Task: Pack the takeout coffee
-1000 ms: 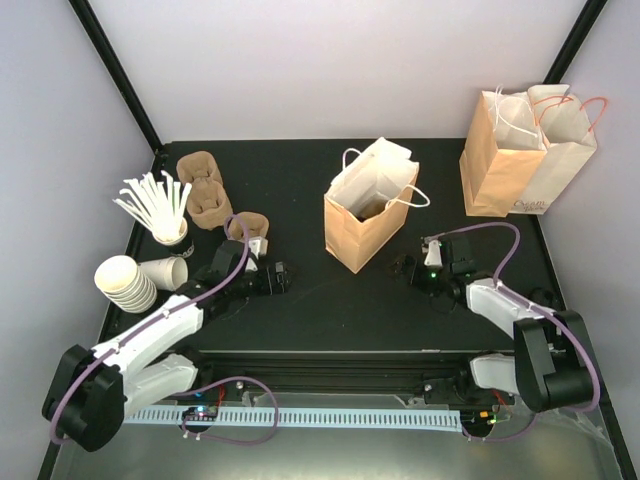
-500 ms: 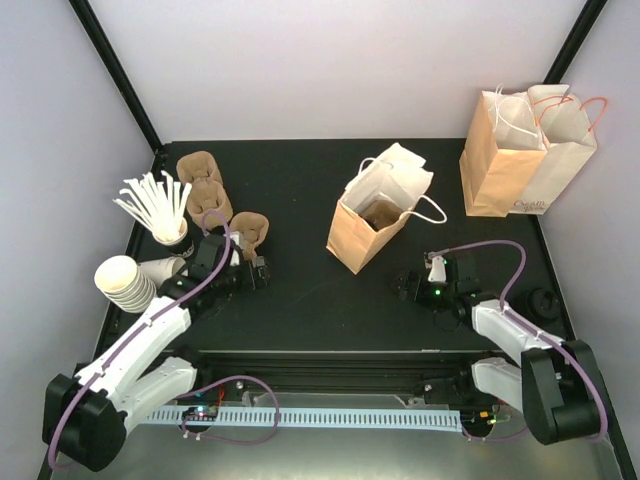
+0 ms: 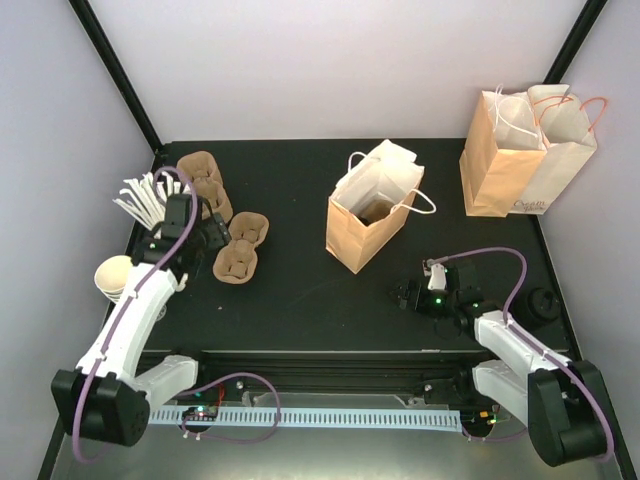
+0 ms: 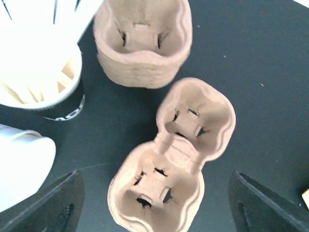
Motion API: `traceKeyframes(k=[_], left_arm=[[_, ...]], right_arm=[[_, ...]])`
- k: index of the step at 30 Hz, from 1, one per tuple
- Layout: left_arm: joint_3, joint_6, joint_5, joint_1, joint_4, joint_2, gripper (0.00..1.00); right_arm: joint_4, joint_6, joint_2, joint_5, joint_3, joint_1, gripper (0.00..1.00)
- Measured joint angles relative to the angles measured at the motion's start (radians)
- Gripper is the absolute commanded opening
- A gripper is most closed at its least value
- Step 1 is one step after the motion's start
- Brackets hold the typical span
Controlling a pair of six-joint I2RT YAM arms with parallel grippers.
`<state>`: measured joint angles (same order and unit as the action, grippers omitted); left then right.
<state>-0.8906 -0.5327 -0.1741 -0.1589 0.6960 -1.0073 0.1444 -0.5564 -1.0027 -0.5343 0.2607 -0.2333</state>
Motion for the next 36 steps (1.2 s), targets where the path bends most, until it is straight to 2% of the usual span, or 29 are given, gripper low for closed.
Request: traceKeyframes(k=[5, 8, 16, 23, 33, 36], left_arm=[[-0.151, 0.008, 0.001, 0.049, 0.047, -0.104, 0.65], [-0.203, -0.018, -0.038, 0.054, 0.093, -0.116, 0.65], [-0.16, -0.083, -0.167, 0.061, 0.217, -0.125, 0.54], [-0.163, -0.089, -0.252, 0.061, 0.307, -0.308, 0.53], [-0.182, -0.069, -0.494, 0.06, 0.389, -0.532, 0.5], [-0.182, -0.043, -0.517, 0.045, 0.399, -0.552, 0.54]], right_arm=[[0.039, 0.009, 0.021, -0.003, 0.0, -0.002, 1.0], [0.054, 0.01, 0.037, -0.008, 0.0, -0.002, 1.0], [0.063, 0.014, 0.046, -0.021, 0.0, -0.002, 1.0], [0.062, 0.027, 0.021, -0.039, 0.003, -0.002, 1.0], [0.062, 0.036, 0.026, -0.069, 0.008, -0.003, 1.0], [0.058, 0.04, 0.021, -0.081, 0.008, -0.003, 1.0]])
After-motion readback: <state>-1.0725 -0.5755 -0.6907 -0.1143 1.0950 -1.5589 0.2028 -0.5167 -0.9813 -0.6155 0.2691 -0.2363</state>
